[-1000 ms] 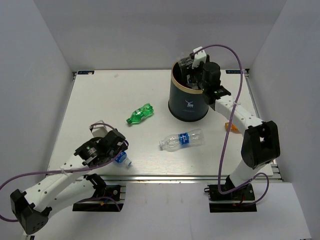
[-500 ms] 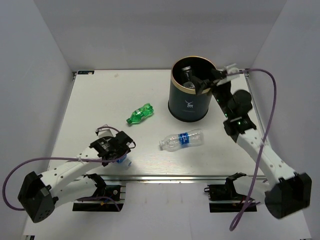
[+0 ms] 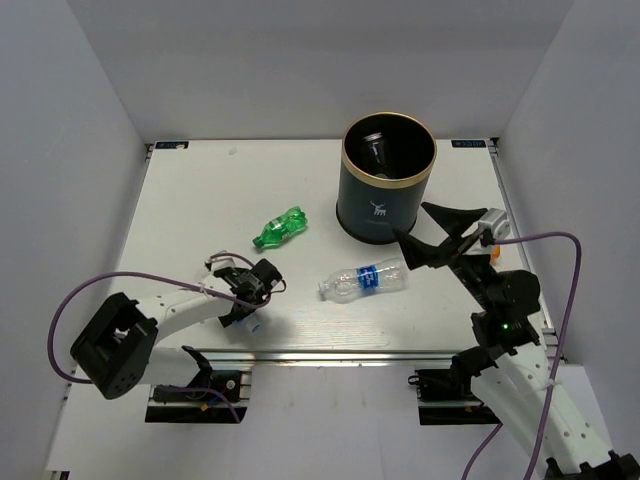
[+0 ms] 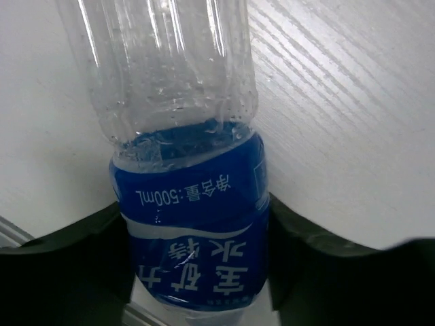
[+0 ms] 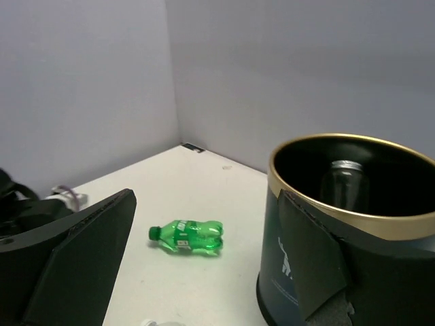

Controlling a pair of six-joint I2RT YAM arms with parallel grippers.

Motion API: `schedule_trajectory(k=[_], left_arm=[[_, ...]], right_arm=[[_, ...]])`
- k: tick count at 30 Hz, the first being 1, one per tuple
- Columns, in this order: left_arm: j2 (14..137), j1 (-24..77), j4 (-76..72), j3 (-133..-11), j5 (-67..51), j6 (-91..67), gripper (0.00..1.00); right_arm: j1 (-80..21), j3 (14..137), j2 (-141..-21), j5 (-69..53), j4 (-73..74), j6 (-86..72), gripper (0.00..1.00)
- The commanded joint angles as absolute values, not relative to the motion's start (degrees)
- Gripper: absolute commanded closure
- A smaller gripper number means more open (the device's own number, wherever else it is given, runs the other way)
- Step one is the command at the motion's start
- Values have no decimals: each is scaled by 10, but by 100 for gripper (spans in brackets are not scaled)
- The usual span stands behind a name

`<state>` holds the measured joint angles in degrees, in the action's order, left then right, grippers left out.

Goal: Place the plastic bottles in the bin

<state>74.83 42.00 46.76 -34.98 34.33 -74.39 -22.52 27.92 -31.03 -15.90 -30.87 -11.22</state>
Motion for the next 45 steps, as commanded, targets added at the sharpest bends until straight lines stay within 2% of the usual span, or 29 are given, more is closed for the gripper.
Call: schedule_trajectory(k=[1, 2, 4, 5, 6, 7, 8, 9, 10, 14, 16, 19, 22, 23, 24, 29, 34, 40, 41, 43, 45], left_arm=[[745, 415, 441, -345, 345, -762, 36], [734, 415, 435, -339, 338, -762, 46], [711, 415, 442, -339, 338, -762, 57], [704, 415, 451, -350, 344, -756, 75], [697, 421, 462, -361, 353, -747, 84], [689, 426, 474, -392, 353, -739, 92], [675, 426, 501, -413, 362, -727, 100], [668, 431, 507, -437, 355, -677, 100], [662, 432, 515, -486, 350, -657, 100], [642, 437, 491, -609, 317, -517, 100], [650, 442, 458, -668, 279, -453, 100], [702, 442, 385, -745, 208, -331, 100], [750, 447, 316, -815, 126, -228, 100], [778, 447, 302, -833, 84, -182, 100], [790, 447, 254, -856, 63, -148, 100], [837, 454, 107, -882, -30, 1, 100], [899, 454, -30, -929, -12, 14, 100], [1004, 454, -126, -1014, 24, -6, 98], [1017, 454, -139, -1026, 30, -6, 92], [1059, 454, -162, -1037, 45, -22, 89], [1091, 448, -167, -1070, 59, -28, 75]], right_arm=[[-226, 270, -273, -205, -287, -119, 10], [-226, 268, -252, -210, -257, -115, 11], [-225, 269, -235, -226, -229, -108, 17], [-226, 269, -222, -232, -208, -106, 20], [-224, 270, -210, -235, -189, -106, 24], [-226, 269, -208, -237, -179, -105, 34], [-224, 272, -198, -235, -154, -103, 39], [-226, 274, -196, -232, -125, -101, 44], [-225, 277, -194, -231, -111, -98, 59], [-224, 287, -197, -220, -32, -80, 86], [-224, 285, -199, -214, -13, -88, 86], [-225, 280, -217, -214, 15, -97, 69], [-225, 284, -236, -213, 39, -108, 48], [-226, 286, -238, -214, 46, -110, 38], [-224, 285, -241, -225, 50, -109, 35], [-225, 246, -222, -278, 26, -128, 35], [-227, 206, -214, -326, 6, -139, 35], [-228, 166, -199, -338, -24, -150, 34], [-229, 157, -198, -338, -27, -149, 34], [-229, 151, -192, -342, -33, -153, 24], [-229, 151, -190, -334, -31, -149, 22]])
